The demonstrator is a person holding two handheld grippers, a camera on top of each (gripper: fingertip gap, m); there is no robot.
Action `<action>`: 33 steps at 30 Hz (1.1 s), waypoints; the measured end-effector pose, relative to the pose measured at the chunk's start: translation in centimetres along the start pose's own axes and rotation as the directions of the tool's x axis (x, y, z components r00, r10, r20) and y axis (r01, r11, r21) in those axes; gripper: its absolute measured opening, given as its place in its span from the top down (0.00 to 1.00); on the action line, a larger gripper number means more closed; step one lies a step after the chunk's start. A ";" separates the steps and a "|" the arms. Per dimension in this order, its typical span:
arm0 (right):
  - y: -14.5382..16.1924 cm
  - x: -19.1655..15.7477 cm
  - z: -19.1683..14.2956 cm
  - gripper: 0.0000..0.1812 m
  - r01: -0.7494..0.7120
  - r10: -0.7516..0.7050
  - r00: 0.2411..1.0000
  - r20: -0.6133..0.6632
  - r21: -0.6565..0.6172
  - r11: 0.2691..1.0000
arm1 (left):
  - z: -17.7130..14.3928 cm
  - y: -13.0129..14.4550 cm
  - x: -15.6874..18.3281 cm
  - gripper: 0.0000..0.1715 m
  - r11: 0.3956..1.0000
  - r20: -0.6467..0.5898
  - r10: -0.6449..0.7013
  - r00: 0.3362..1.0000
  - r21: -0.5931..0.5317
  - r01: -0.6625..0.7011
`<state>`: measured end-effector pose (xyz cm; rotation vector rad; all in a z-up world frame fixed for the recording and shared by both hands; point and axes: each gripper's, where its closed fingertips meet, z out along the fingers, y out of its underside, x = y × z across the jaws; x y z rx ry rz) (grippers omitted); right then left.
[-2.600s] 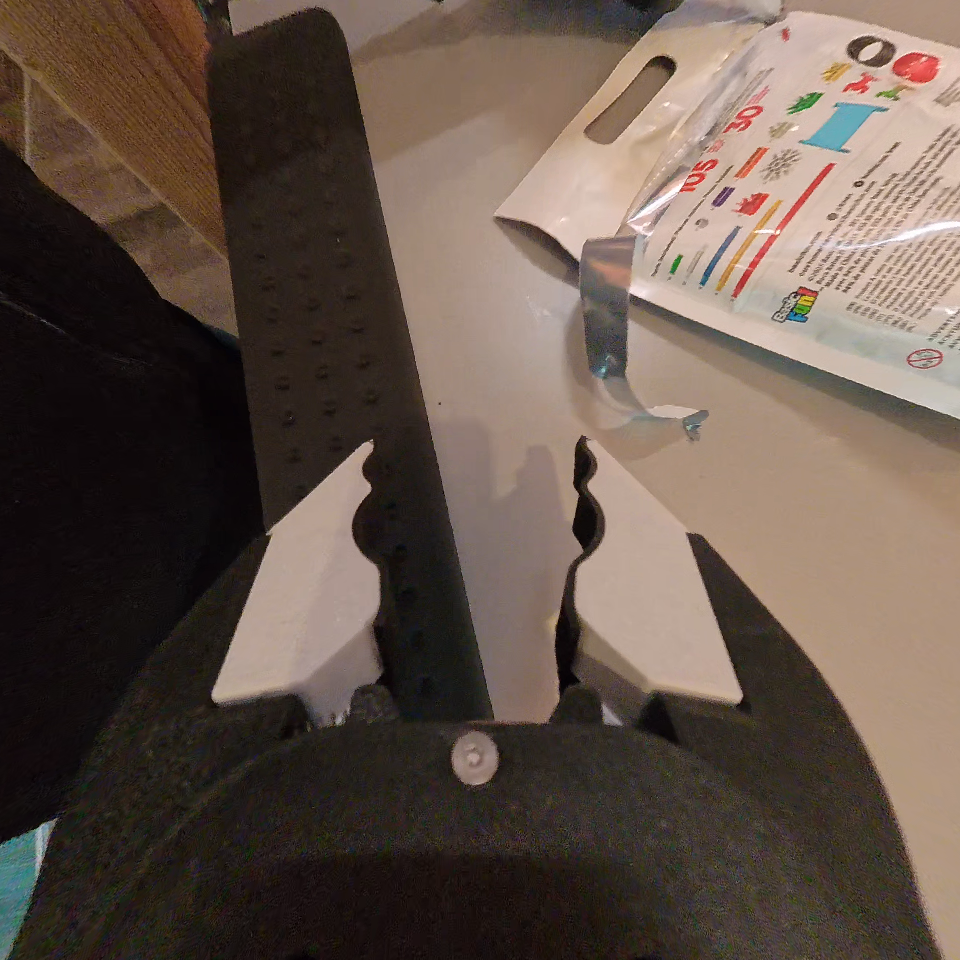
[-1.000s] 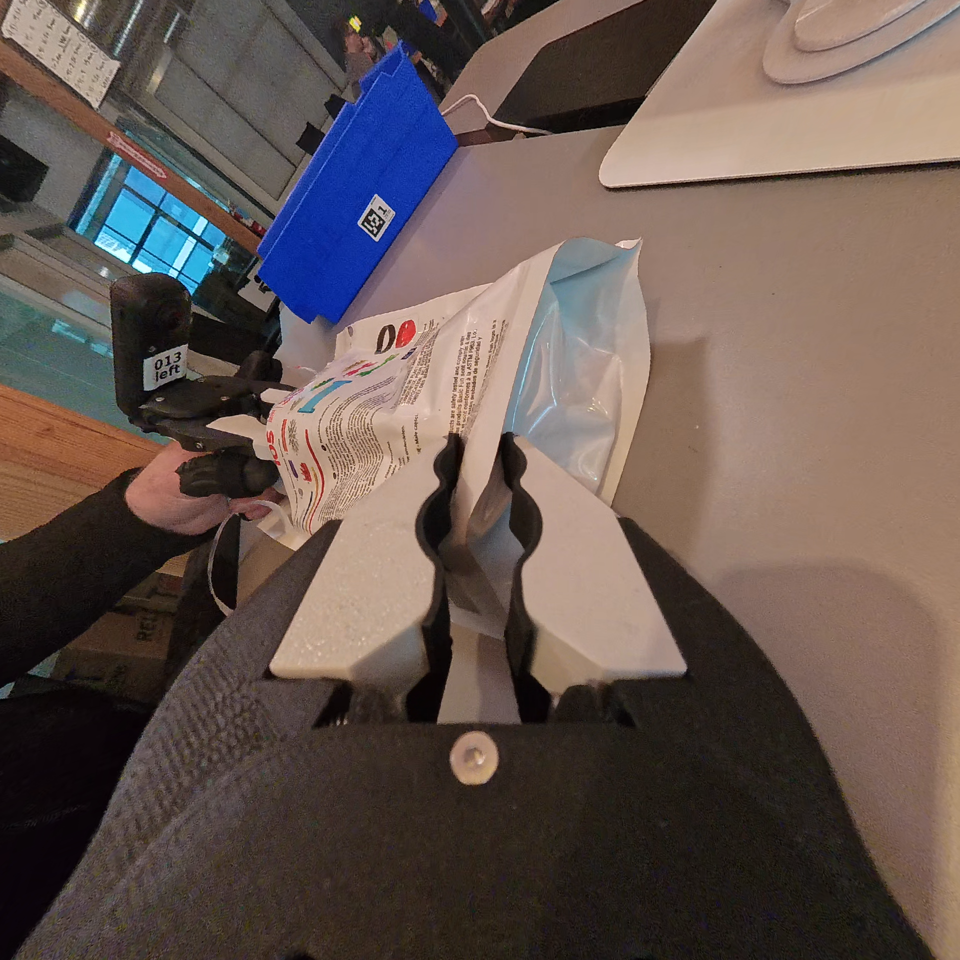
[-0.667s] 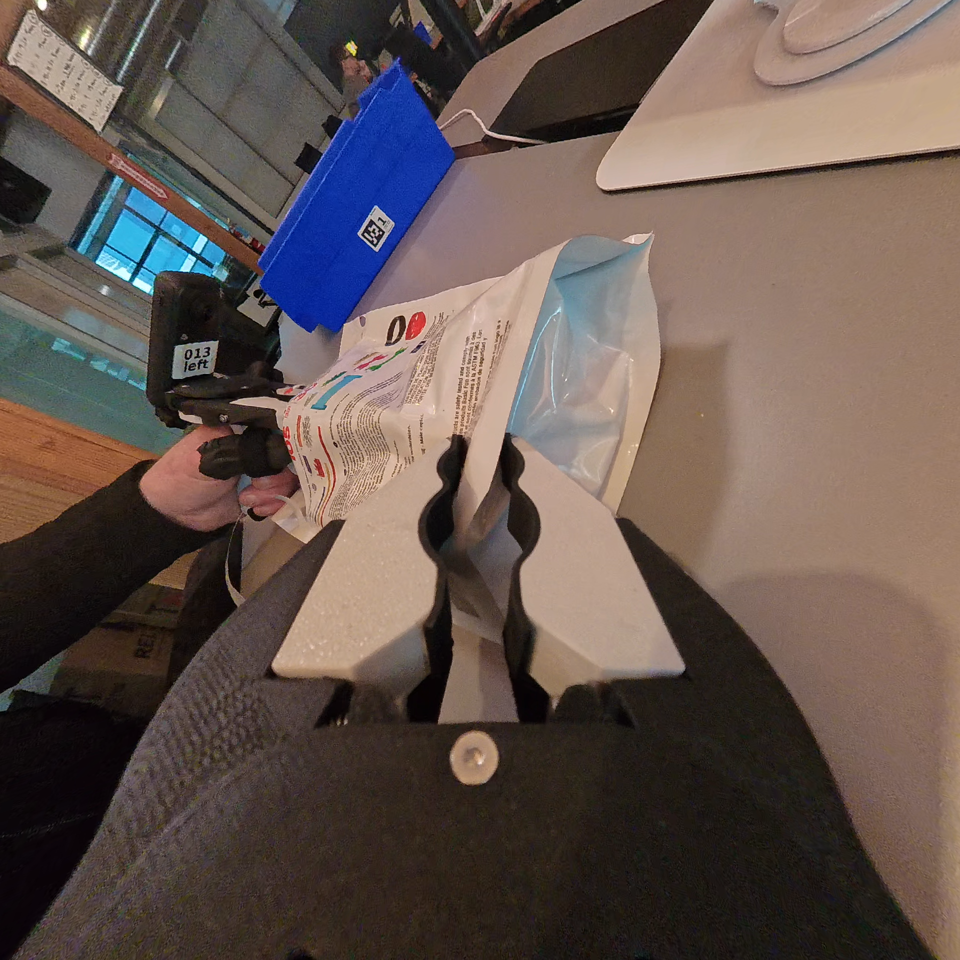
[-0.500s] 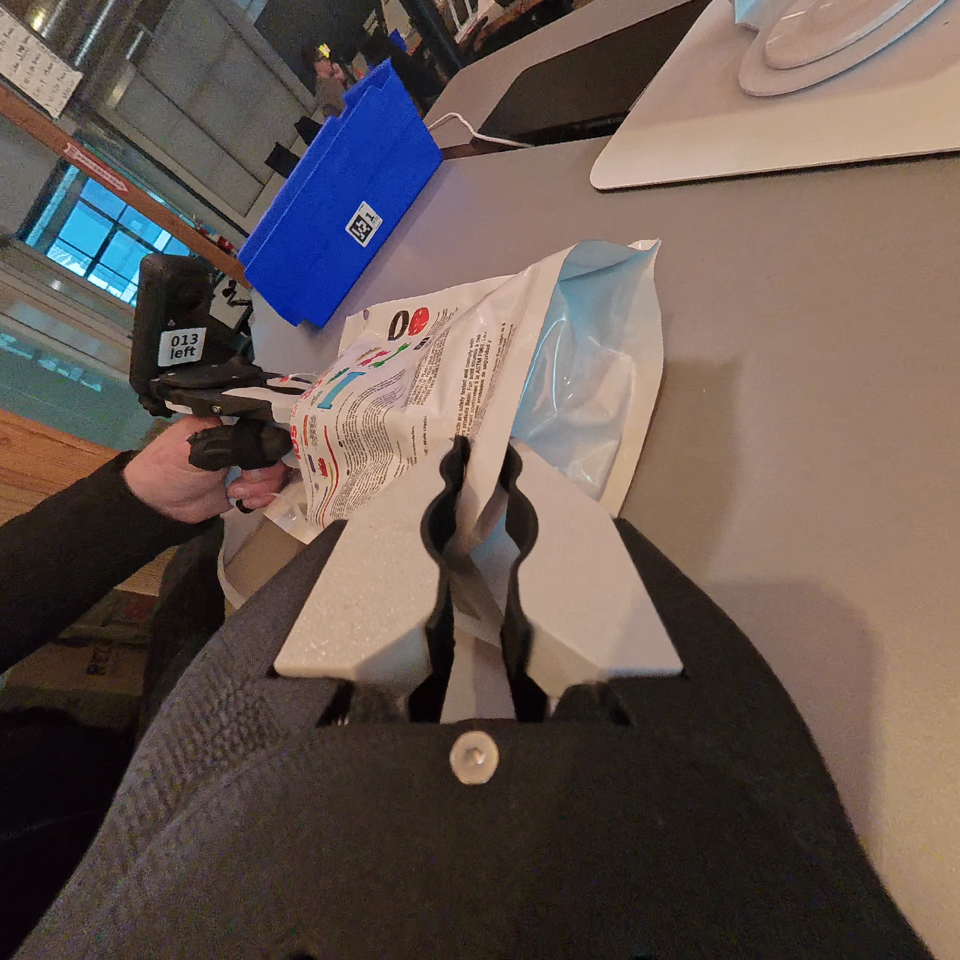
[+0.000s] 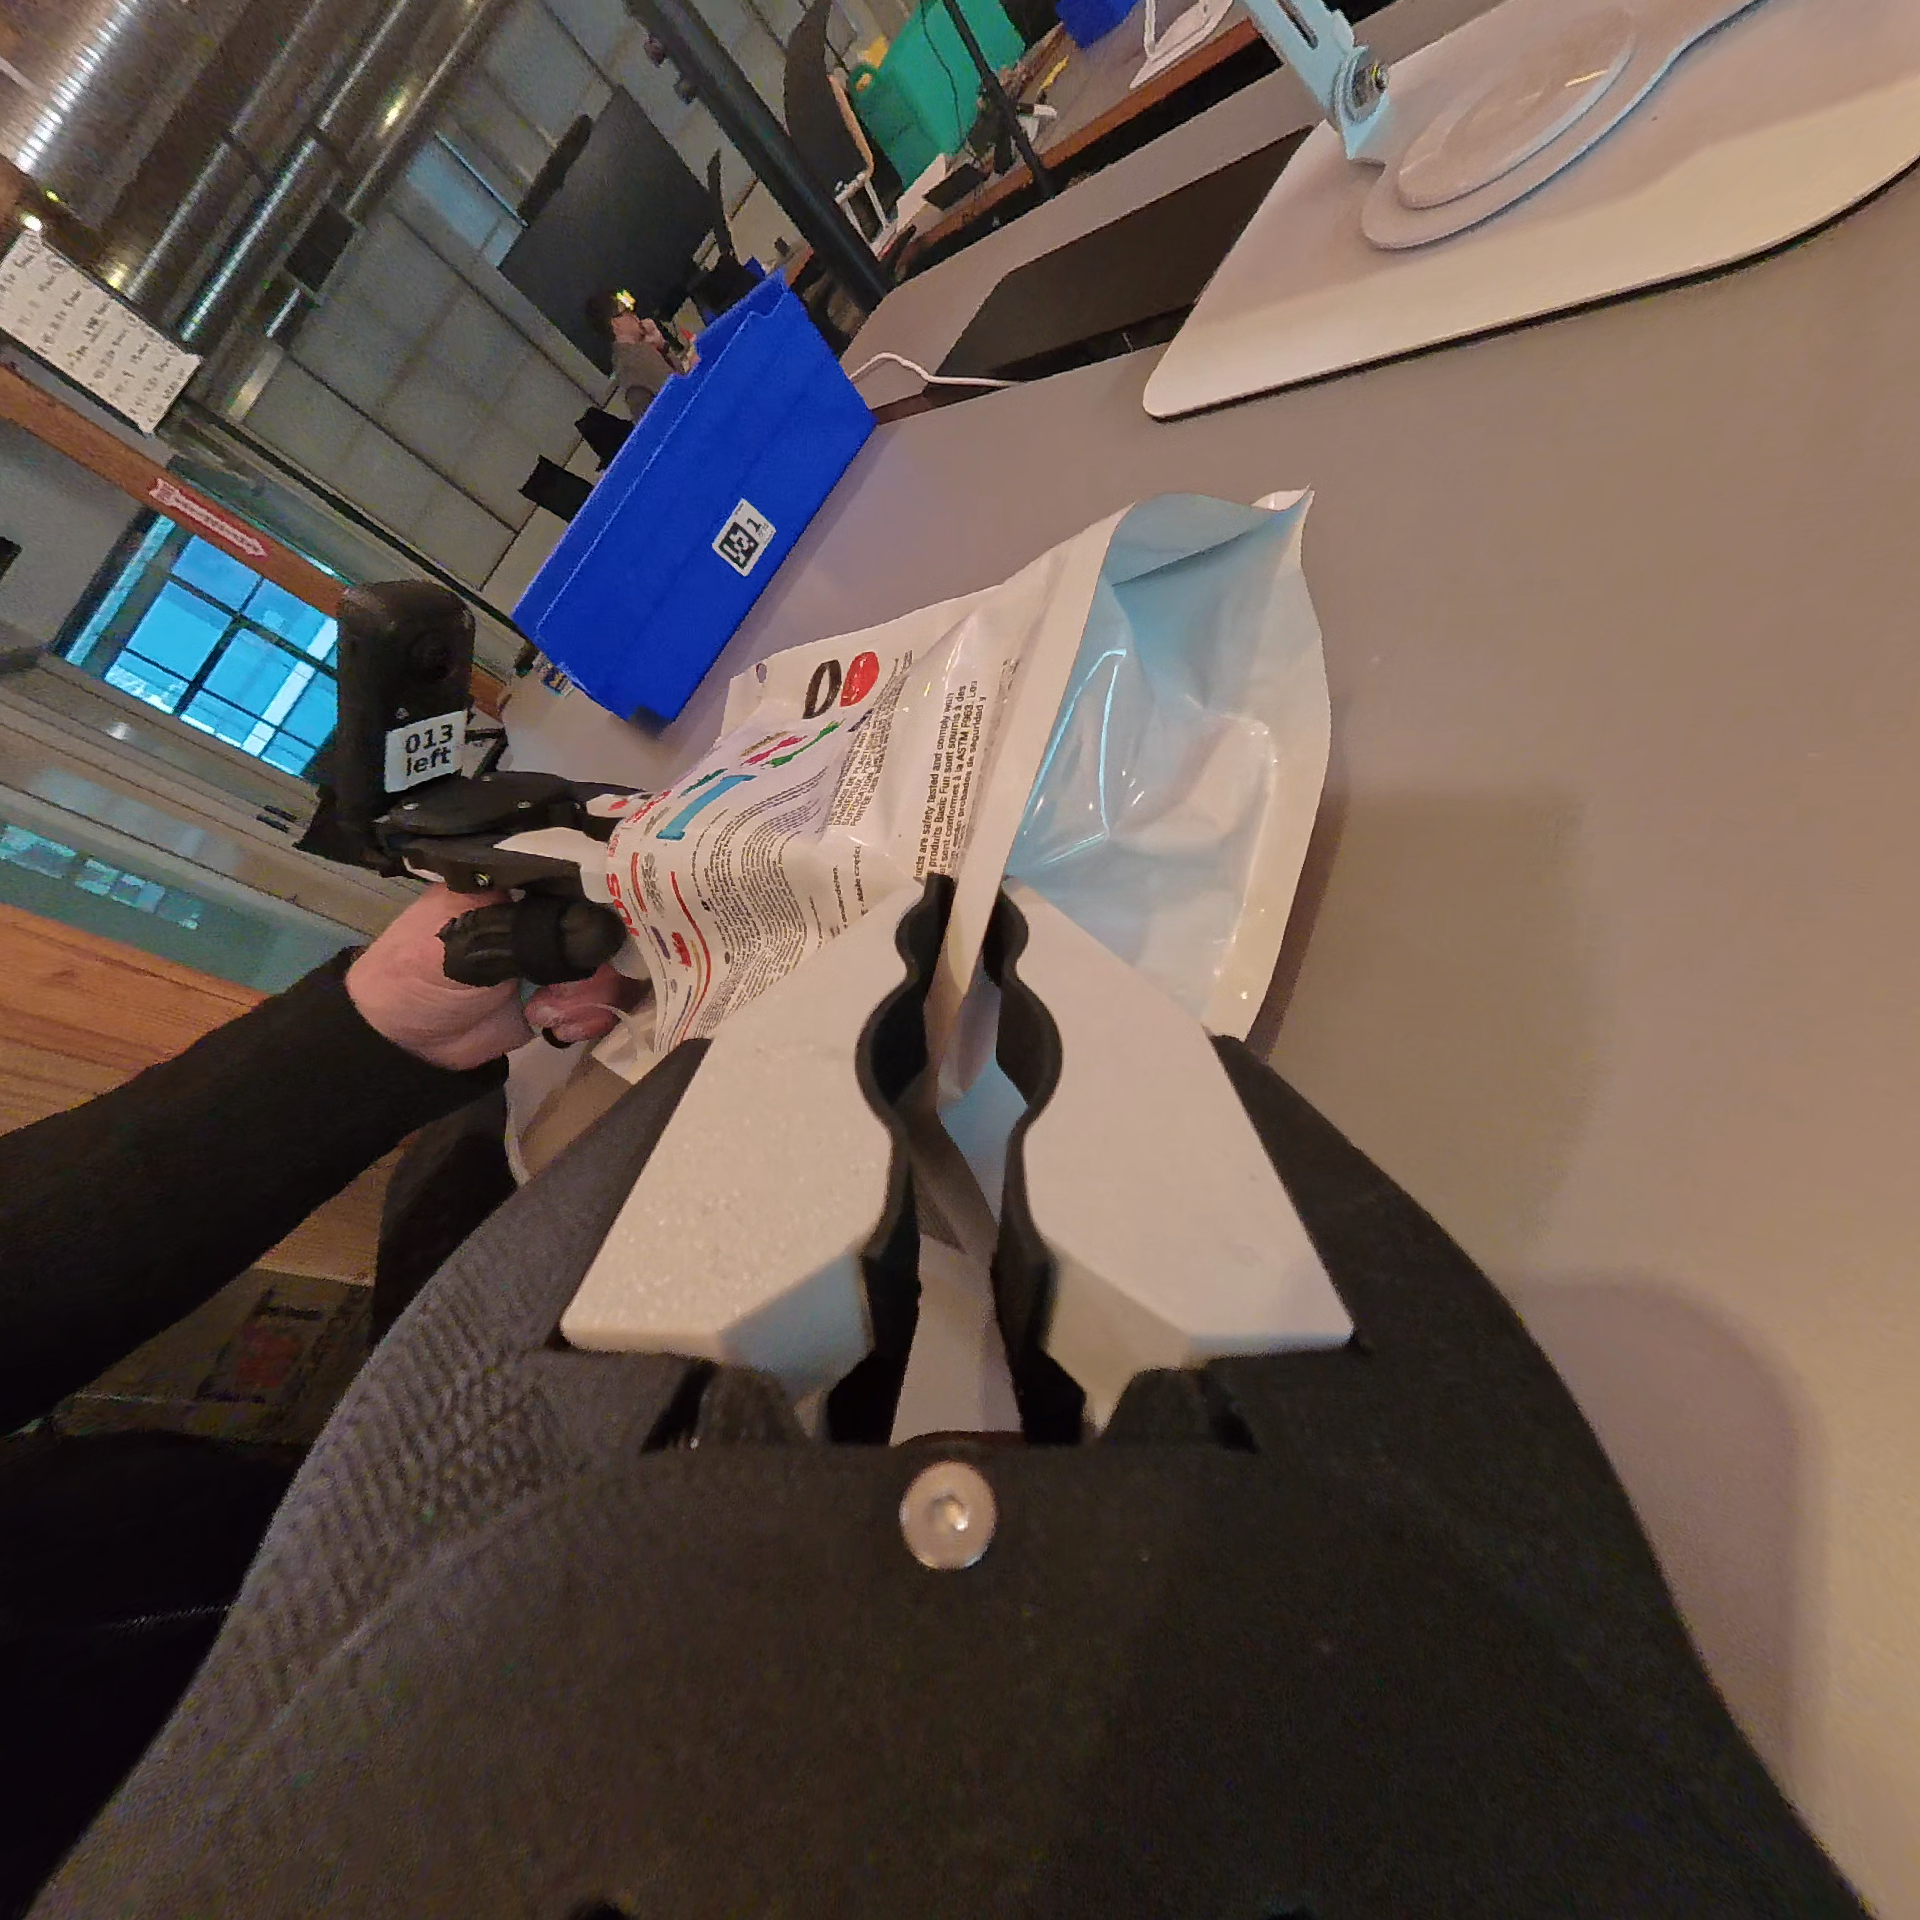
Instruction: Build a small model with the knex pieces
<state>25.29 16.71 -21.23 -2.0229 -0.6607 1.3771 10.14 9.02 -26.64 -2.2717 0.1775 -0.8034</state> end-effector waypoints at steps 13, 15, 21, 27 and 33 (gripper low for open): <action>-3.1 -3.2 -0.8 1.00 0.027 -0.028 0.999 0.017 0.044 0.999 | 0.0 -1.1 1.0 0.85 0.997 -0.056 0.008 0.998 0.073 -0.004; -3.1 -2.9 -0.6 1.00 0.050 -0.050 0.999 -0.011 0.024 0.998 | 0.1 -0.9 0.9 0.85 0.998 -0.051 0.010 0.999 0.065 -0.007; -3.3 -3.1 -0.3 1.00 0.086 -0.086 0.996 -0.019 0.007 0.996 | -0.2 -0.8 0.9 0.84 0.998 -0.057 0.004 0.998 0.070 0.000; -4.7 -3.8 -0.1 1.00 0.131 -0.131 0.991 -0.018 0.002 0.991 | -0.7 -0.8 1.1 0.80 0.997 -0.041 0.039 0.998 0.069 -0.036; -6.5 -4.7 0.1 1.00 0.177 -0.177 0.984 -0.011 0.007 0.984 | -2.7 -1.3 0.5 0.77 0.986 0.002 0.098 0.995 0.137 -0.097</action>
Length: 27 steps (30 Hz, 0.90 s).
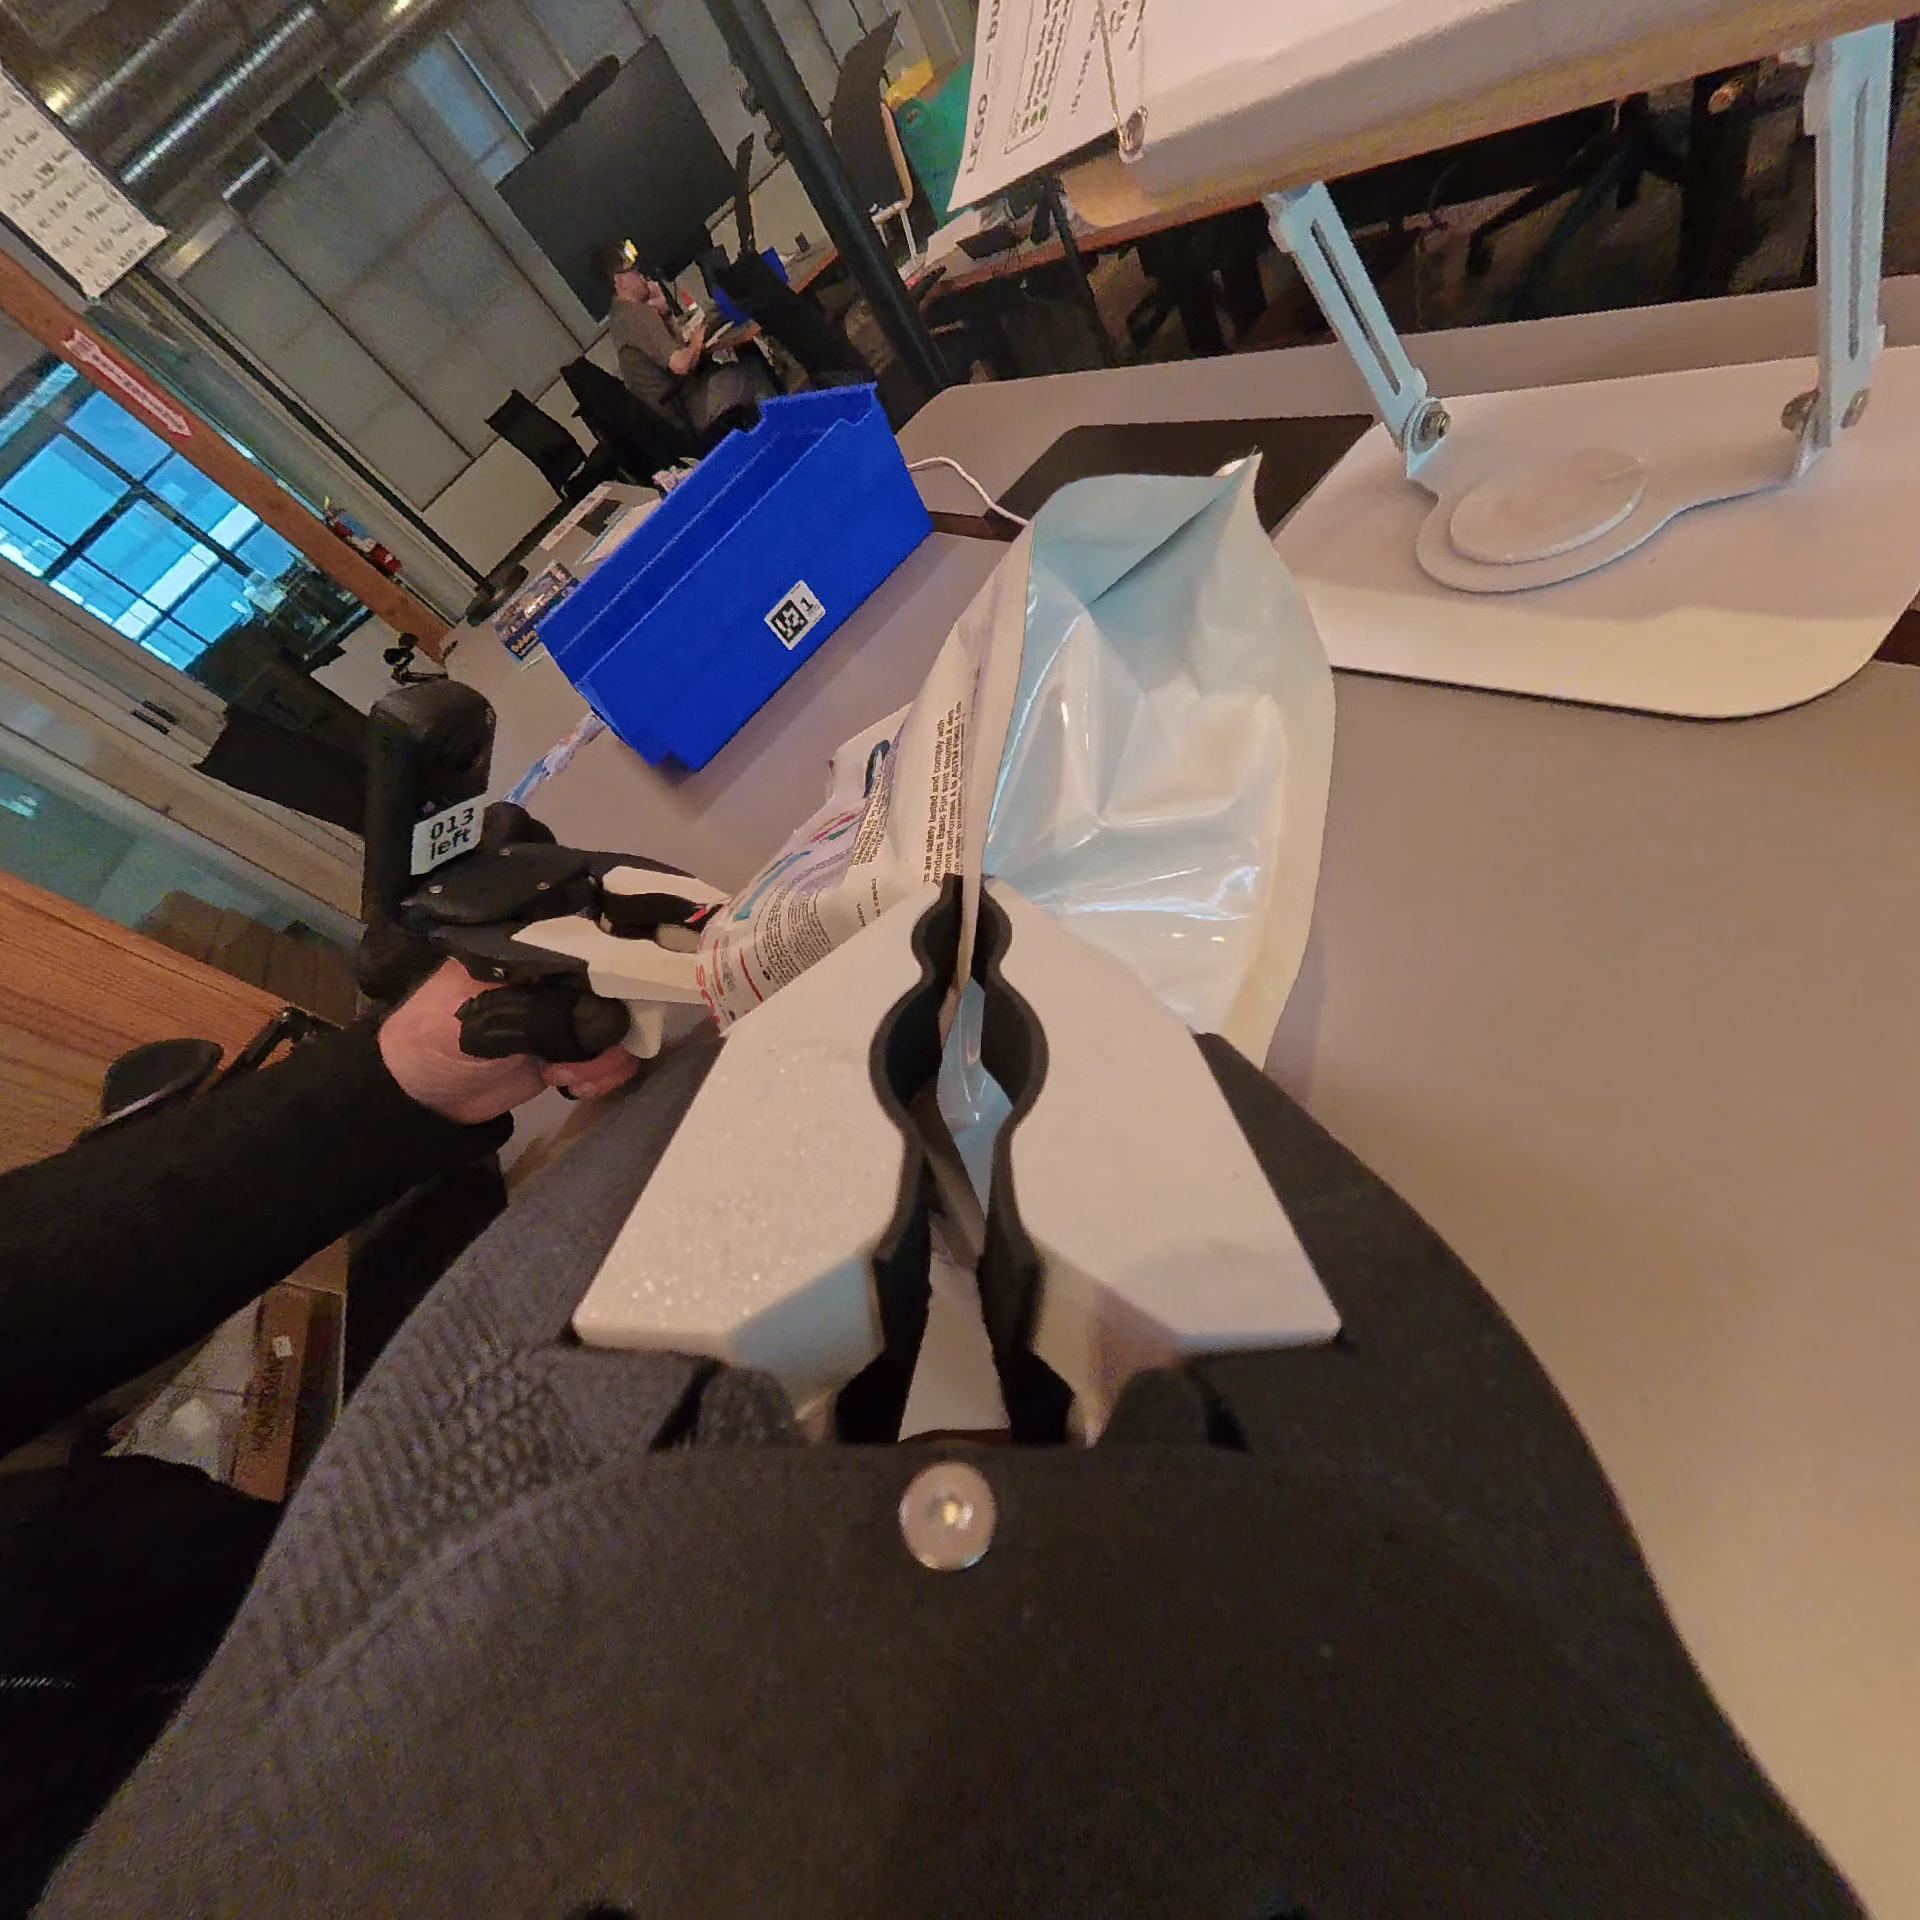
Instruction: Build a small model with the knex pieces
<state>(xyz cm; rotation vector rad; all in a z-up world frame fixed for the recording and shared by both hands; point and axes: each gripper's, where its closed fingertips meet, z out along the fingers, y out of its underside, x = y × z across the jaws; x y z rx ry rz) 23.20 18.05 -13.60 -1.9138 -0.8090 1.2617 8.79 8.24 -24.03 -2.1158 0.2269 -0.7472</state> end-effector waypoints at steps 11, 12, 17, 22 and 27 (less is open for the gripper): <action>-3.0 -1.3 0.7 1.00 0.138 -0.137 0.990 0.009 -0.060 0.989 | -1.4 0.6 -1.5 0.74 0.999 0.089 0.053 0.995 -0.013 -0.052; -3.3 -1.4 0.7 1.00 0.151 -0.151 0.989 0.007 -0.065 0.986 | -1.4 0.8 -1.7 0.73 0.998 0.098 0.056 0.994 -0.018 -0.054; -4.7 -2.4 1.0 1.00 0.217 -0.218 0.976 -0.001 -0.089 0.972 | -1.0 1.1 -2.0 0.73 0.999 0.111 0.043 0.993 -0.018 -0.042; -6.4 -3.9 1.5 1.00 0.296 -0.298 0.955 0.005 -0.121 0.947 | 0.0 1.3 -1.6 0.72 0.997 0.099 0.064 0.993 -0.037 -0.061; -7.4 -5.3 2.1 1.00 0.385 -0.390 0.921 0.008 -0.182 0.905 | 0.6 1.6 -1.5 0.71 0.995 0.106 0.083 0.991 -0.060 -0.077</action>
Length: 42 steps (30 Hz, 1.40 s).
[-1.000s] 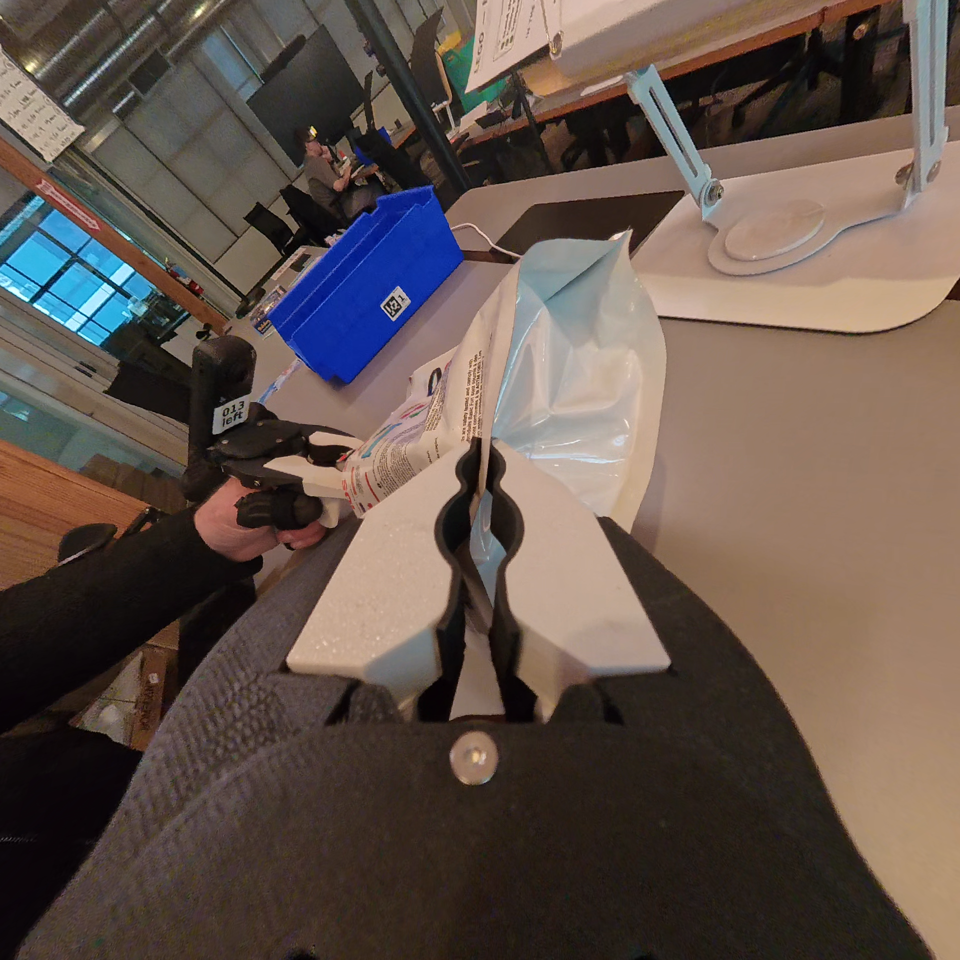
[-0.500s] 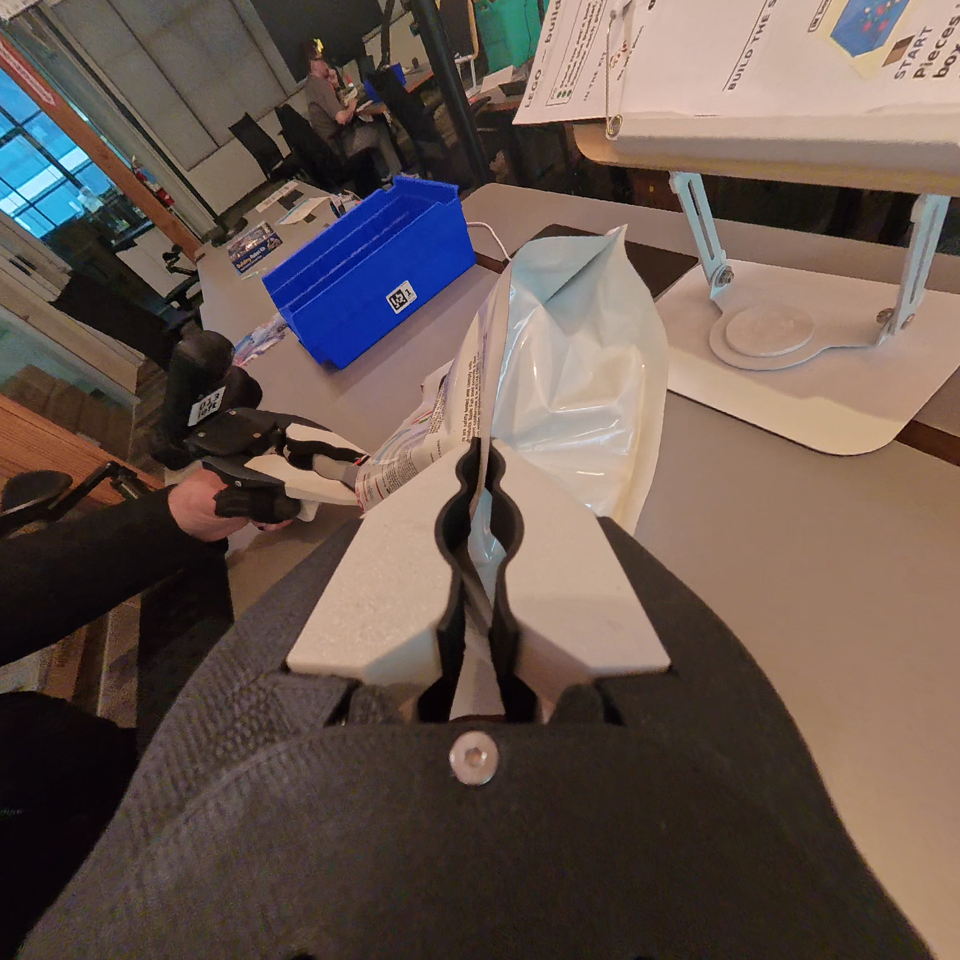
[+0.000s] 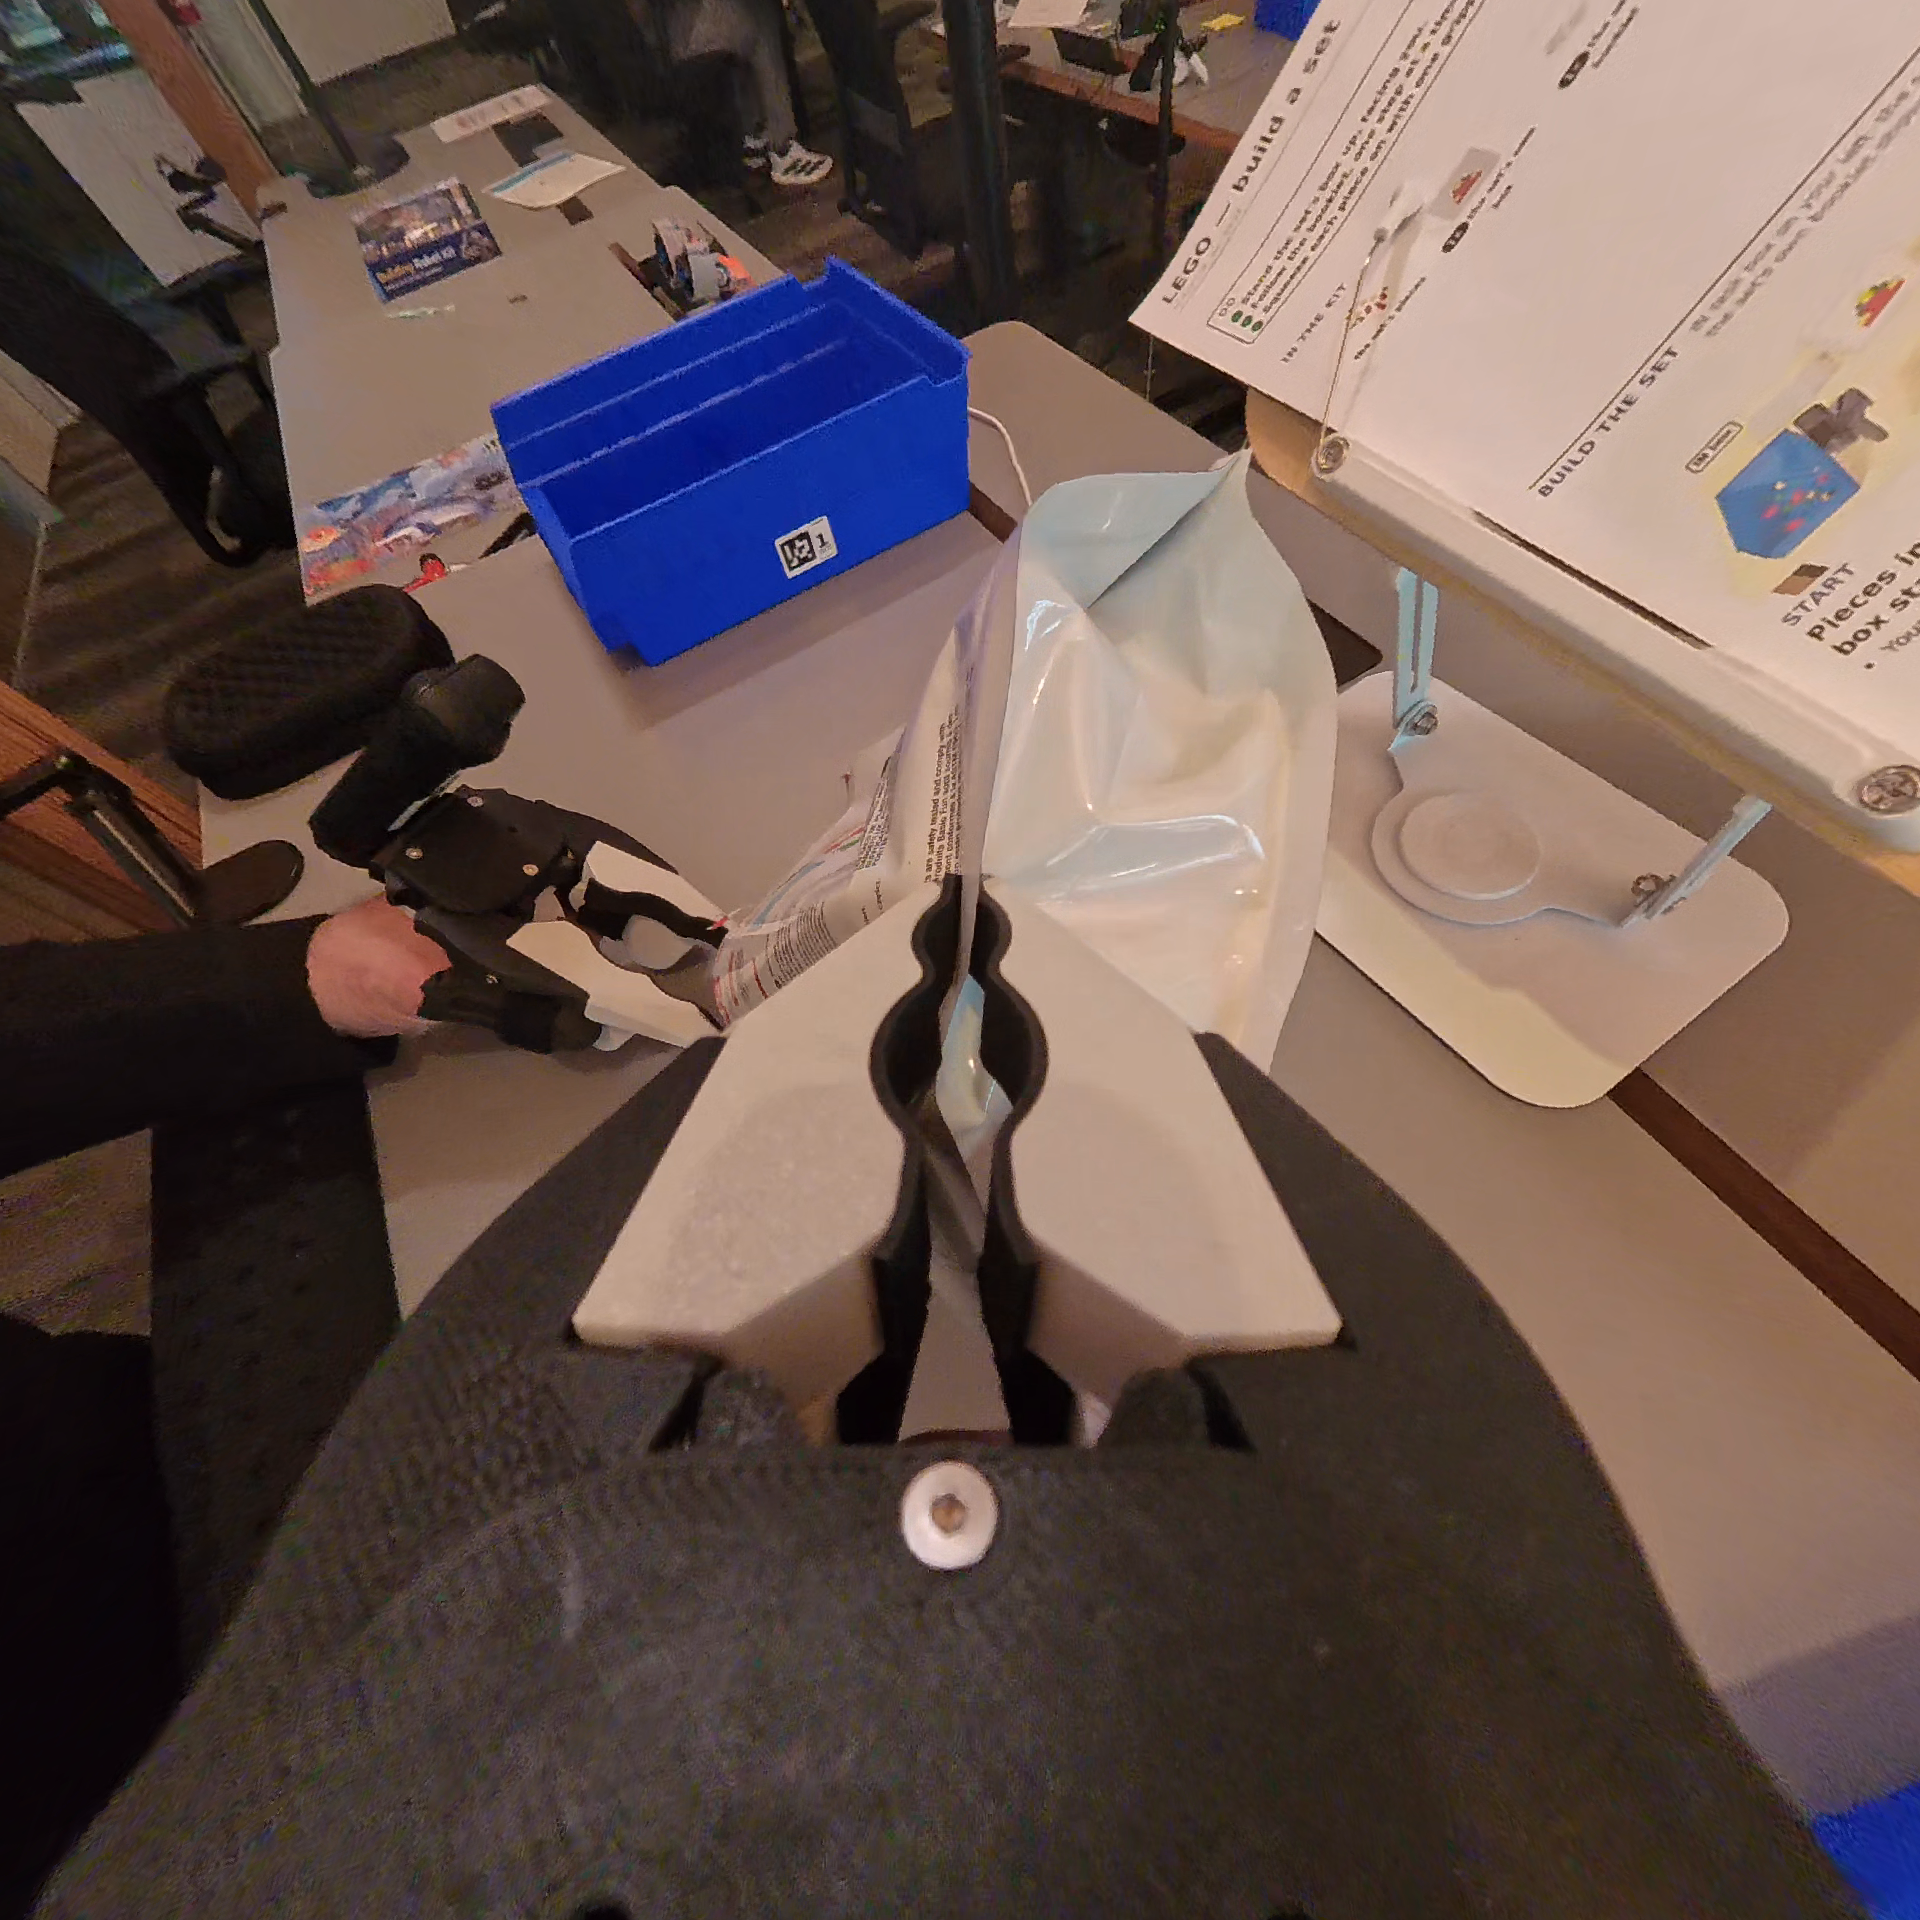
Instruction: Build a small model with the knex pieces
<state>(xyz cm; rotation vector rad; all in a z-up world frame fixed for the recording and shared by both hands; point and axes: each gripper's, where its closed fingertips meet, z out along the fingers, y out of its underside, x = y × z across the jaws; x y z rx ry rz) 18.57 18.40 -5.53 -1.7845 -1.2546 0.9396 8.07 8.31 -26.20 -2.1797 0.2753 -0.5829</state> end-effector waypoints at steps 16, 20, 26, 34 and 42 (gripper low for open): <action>-3.5 -3.4 1.4 1.00 0.252 -0.253 0.967 0.011 -0.126 0.959 | -0.6 -0.9 -0.6 0.71 0.996 -0.014 -0.045 0.999 0.071 0.045; -4.3 -4.6 1.8 1.00 0.332 -0.335 0.942 0.012 -0.165 0.929 | -0.7 -1.1 -0.6 0.69 0.995 -0.013 -0.044 0.999 0.086 0.044; -5.0 -6.6 2.4 1.00 0.470 -0.478 0.878 0.021 -0.225 0.854 | -4.7 -3.9 -2.4 0.64 0.960 0.019 -0.100 0.995 0.263 0.092; -5.0 -8.7 3.0 1.00 0.559 -0.560 0.826 0.067 -0.229 0.797 | -10.2 -13.5 -2.4 0.50 0.912 -0.016 0.017 1.000 0.410 -0.009; -4.7 -10.6 3.3 1.00 0.643 -0.636 0.764 0.110 -0.217 0.734 | -10.8 -18.8 -0.4 0.65 0.887 -0.272 0.113 0.956 0.462 0.027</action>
